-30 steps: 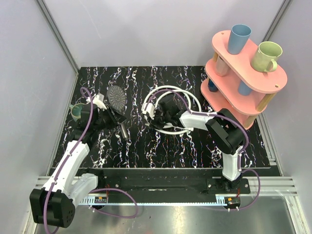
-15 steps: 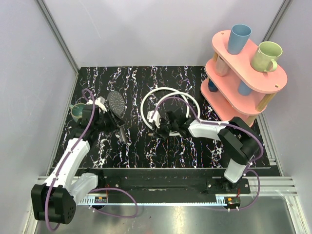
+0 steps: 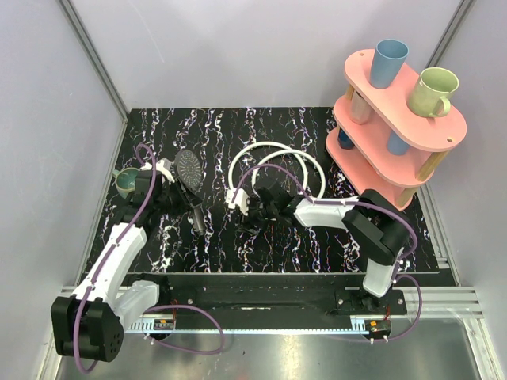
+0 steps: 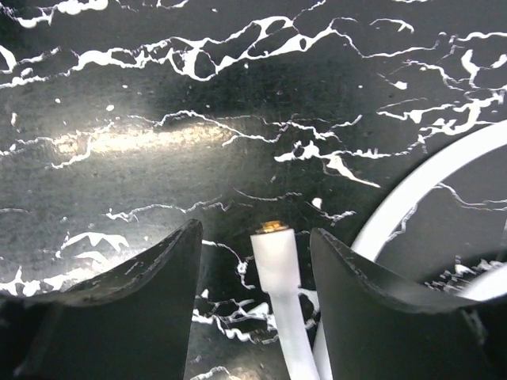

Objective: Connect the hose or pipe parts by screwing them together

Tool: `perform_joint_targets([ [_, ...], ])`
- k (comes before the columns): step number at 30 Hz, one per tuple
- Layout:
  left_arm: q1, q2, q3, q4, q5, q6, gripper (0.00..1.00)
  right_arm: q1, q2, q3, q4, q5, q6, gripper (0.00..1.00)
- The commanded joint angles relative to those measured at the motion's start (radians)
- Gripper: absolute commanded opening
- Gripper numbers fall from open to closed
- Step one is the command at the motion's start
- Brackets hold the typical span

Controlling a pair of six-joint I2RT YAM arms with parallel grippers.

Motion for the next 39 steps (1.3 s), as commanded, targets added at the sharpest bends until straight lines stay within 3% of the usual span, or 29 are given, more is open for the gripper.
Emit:
perform_joint_targets([
  [1, 0.012, -0.02, 0.035, 0.073, -0.015, 0.017, 0.0, -0.01, -0.092, 0.009, -0.017, 0.046, -0.157, 0.66],
  [10, 0.017, -0.019, 0.026, 0.107, 0.026, 0.019, 0.0, -0.061, -0.075, 0.03, -0.141, -0.072, -0.264, 0.68],
  [19, 0.026, -0.042, 0.001, 0.168, 0.081, -0.001, 0.0, -0.061, 0.027, 0.066, -0.112, -0.112, -0.266, 0.65],
  [24, 0.034, -0.037, -0.002, 0.18, 0.097, -0.01, 0.0, -0.063, 0.041, 0.083, -0.106, -0.098, -0.273, 0.53],
  [36, 0.044, -0.042, -0.019, 0.207, 0.124, -0.03, 0.0, -0.058, 0.087, 0.109, -0.1, -0.101, -0.258, 0.47],
  [39, 0.046, -0.043, -0.017, 0.204, 0.121, -0.03, 0.0, -0.055, 0.098, 0.13, -0.109, -0.101, -0.25, 0.36],
])
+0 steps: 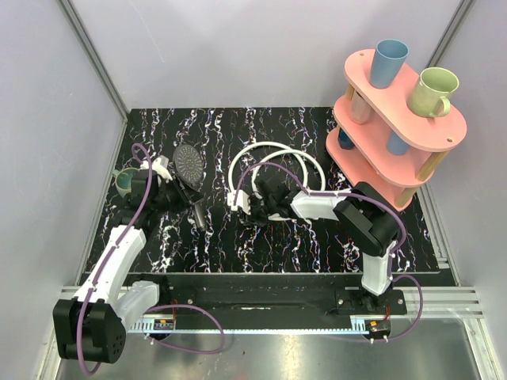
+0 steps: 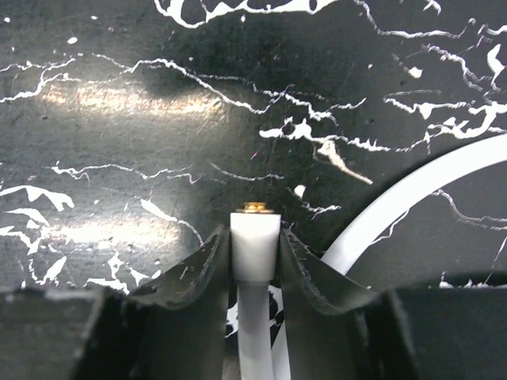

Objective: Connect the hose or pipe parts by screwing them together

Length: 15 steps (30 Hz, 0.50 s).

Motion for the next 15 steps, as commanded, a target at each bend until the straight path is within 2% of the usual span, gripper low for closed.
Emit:
perform_joint_targets([
  [1, 0.01, -0.029, 0.014, 0.097, 0.028, 0.0, 0.0, 0.006, 0.016, 0.051, 0.02, -0.033, 0.004, 0.33],
  [7, 0.01, -0.024, 0.002, 0.109, 0.031, -0.027, 0.0, 0.016, -0.026, -0.001, 0.207, -0.035, 0.127, 0.24],
  [11, 0.011, -0.019, -0.011, 0.124, 0.049, -0.053, 0.0, 0.018, -0.063, -0.095, 0.457, -0.047, 0.268, 0.2],
  [15, 0.011, -0.012, -0.008, 0.144, 0.057, -0.063, 0.0, 0.026, -0.111, -0.127, 0.516, -0.057, 0.3, 0.18],
])
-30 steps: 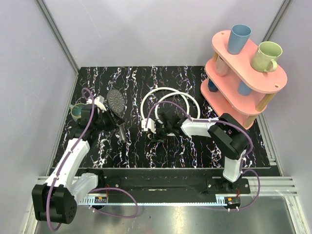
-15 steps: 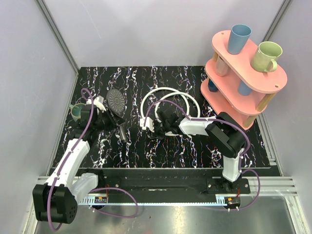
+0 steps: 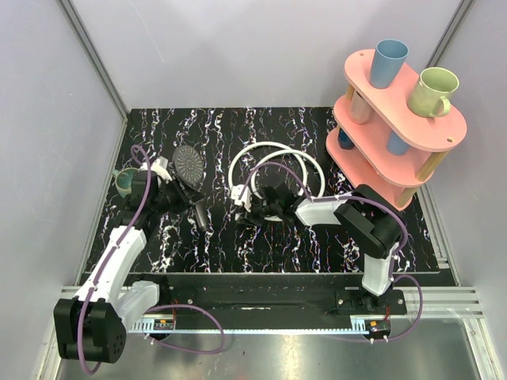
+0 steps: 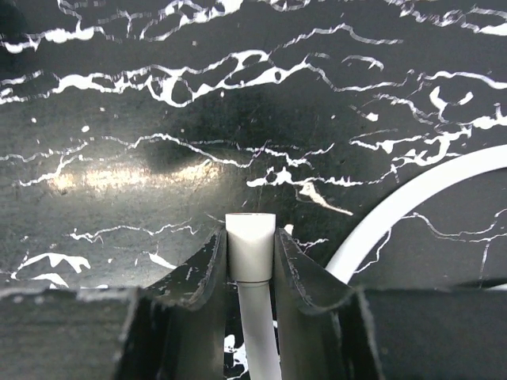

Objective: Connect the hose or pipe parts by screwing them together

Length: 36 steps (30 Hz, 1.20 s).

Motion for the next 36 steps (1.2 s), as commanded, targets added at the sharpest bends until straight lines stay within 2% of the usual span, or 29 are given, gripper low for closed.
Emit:
perform_joint_targets([
  [1, 0.007, -0.009, 0.015, 0.132, 0.044, -0.038, 0.0, 0.022, -0.108, -0.042, 0.214, -0.03, 0.095, 0.17],
  [2, 0.007, -0.014, 0.014, 0.158, 0.07, -0.054, 0.0, 0.02, -0.122, -0.058, 0.263, -0.022, 0.098, 0.16],
  [5, 0.007, -0.045, -0.043, 0.437, 0.133, -0.164, 0.0, 0.02, -0.172, -0.096, 0.343, 0.0, 0.147, 0.15],
  [6, 0.006, -0.054, -0.072, 0.669, 0.133, -0.202, 0.0, 0.022, -0.197, -0.096, 0.345, 0.013, 0.17, 0.14],
  [7, 0.007, -0.051, -0.122, 0.775, 0.129, -0.292, 0.0, 0.02, -0.211, -0.099, 0.343, 0.042, 0.193, 0.13],
  [8, 0.009, -0.039, -0.139, 0.866, 0.11, -0.322, 0.0, 0.022, -0.238, -0.106, 0.351, 0.056, 0.236, 0.13],
  [9, 0.009, -0.028, -0.156, 1.046, 0.1, -0.341, 0.0, 0.025, -0.252, -0.116, 0.368, 0.072, 0.257, 0.12],
  [12, 0.006, 0.0, -0.205, 1.26, 0.029, -0.393, 0.0, 0.028, -0.289, -0.164, 0.464, 0.139, 0.328, 0.07],
  [16, -0.02, 0.052, -0.259, 1.509, -0.075, -0.379, 0.0, 0.032, -0.329, -0.156, 0.426, 0.266, 0.357, 0.0],
  [18, -0.039, 0.098, -0.258, 1.648, -0.132, -0.368, 0.0, 0.032, -0.338, -0.153, 0.425, 0.288, 0.365, 0.0],
  [24, -0.145, 0.199, -0.192, 1.819, -0.092, -0.269, 0.0, 0.039, -0.37, -0.126, 0.423, 0.308, 0.365, 0.0],
  [36, -0.183, 0.261, -0.156, 1.85, -0.043, -0.198, 0.0, 0.065, -0.409, -0.08, 0.414, 0.305, 0.403, 0.0],
])
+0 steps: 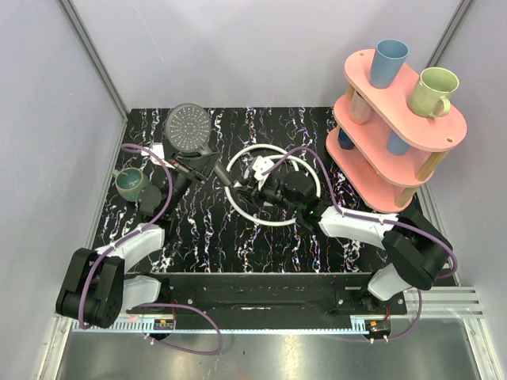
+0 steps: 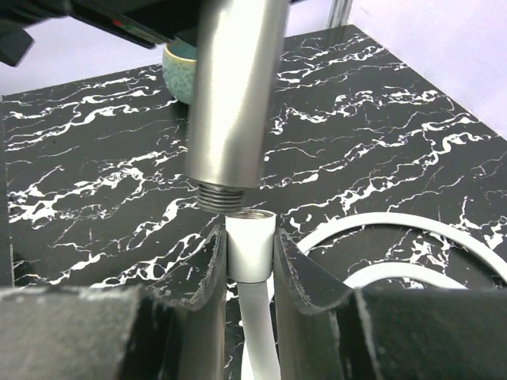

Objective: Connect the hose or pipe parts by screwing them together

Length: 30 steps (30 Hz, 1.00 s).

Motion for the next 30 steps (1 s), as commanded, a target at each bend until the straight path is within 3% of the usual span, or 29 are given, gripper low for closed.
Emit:
perform_joint_targets([
  [1, -0.003, 0.021, 0.056, 0.36, 0.023, 0.044, 0.0, 0.039, -0.051, 0.073, 0.066, 0.011, 0.029, 0.0],
  [9, -0.003, 0.02, 0.046, 0.371, 0.044, 0.07, 0.0, 0.056, -0.053, 0.09, 0.077, 0.026, 0.045, 0.0],
  [30, -0.005, 0.006, -0.083, 0.461, 0.103, -0.035, 0.0, 0.056, -0.034, 0.083, 0.204, 0.051, 0.134, 0.0],
])
